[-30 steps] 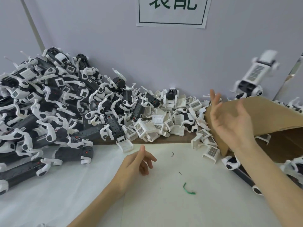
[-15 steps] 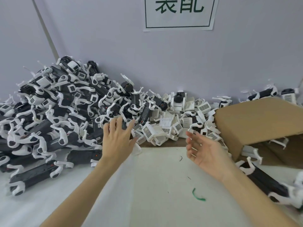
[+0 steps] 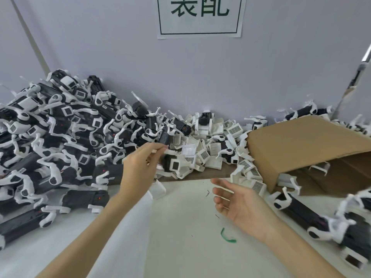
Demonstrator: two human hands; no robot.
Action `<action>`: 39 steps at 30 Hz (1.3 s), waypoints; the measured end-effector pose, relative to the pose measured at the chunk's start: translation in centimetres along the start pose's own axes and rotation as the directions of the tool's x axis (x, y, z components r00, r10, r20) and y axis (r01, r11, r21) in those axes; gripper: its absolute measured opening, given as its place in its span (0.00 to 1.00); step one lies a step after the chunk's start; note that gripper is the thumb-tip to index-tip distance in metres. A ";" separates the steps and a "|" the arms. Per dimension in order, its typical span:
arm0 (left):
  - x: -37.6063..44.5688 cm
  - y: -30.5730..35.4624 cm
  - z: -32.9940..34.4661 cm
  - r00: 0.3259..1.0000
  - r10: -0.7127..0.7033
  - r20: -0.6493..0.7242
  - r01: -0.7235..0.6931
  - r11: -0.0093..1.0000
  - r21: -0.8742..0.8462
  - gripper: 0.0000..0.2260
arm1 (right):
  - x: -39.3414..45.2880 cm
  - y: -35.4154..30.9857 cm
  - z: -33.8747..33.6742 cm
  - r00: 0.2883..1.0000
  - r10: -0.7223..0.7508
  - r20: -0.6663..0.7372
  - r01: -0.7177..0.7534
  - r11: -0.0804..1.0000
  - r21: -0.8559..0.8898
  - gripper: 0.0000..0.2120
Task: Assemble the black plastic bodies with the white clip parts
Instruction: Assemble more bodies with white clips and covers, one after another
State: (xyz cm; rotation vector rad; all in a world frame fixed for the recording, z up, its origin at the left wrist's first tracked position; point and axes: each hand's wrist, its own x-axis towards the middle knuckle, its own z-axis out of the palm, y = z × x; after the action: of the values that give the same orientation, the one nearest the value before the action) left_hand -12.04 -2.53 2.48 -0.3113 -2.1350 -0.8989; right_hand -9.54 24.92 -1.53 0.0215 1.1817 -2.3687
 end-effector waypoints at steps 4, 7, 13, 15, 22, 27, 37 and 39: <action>-3.4 2.7 0.1 0.977 -0.160 0.141 0.203 0.903 -0.378 0.07 | -0.5 0.9 0.5 1.000 0.007 0.003 -0.007 0.999 -0.044 0.25; -6.1 3.6 0.4 0.948 -0.203 0.245 0.307 0.786 -0.537 0.08 | -0.7 1.3 1.1 0.996 0.088 0.016 -0.087 0.994 -0.066 0.34; -7.5 4.2 0.2 0.881 -0.209 0.425 0.445 0.673 -0.591 0.08 | -0.3 2.5 1.5 0.998 0.065 -0.024 -0.067 0.992 -0.103 0.27; -7.4 4.1 0.2 0.869 -0.207 0.449 0.463 0.660 -0.592 0.07 | -0.2 2.7 1.3 0.999 0.046 -0.027 -0.047 0.998 -0.042 0.23; -8.3 3.3 1.8 0.764 -0.440 0.471 0.644 0.563 -0.518 0.18 | -0.9 2.4 1.2 0.997 -0.005 0.083 0.000 0.998 0.058 0.21; -9.1 3.2 2.6 0.734 -0.466 0.494 0.679 0.484 -0.553 0.23 | -1.1 2.6 1.0 0.994 -0.083 0.071 0.083 0.997 0.009 0.23; -9.3 2.9 2.6 0.788 -0.400 0.468 0.615 0.538 -0.576 0.18 | -0.9 3.8 1.4 0.973 -0.219 0.076 0.231 0.945 -0.230 0.20; -9.4 2.6 2.7 0.802 -0.404 0.440 0.596 0.573 -0.563 0.15 | -0.5 4.2 1.4 0.967 -0.229 0.111 0.249 0.941 -0.227 0.20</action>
State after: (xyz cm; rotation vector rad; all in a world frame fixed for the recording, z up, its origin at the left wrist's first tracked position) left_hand -6.09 1.86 -4.37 -0.1701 -2.0707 -2.1202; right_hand -7.03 22.01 -3.67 -0.3159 1.4947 -2.3841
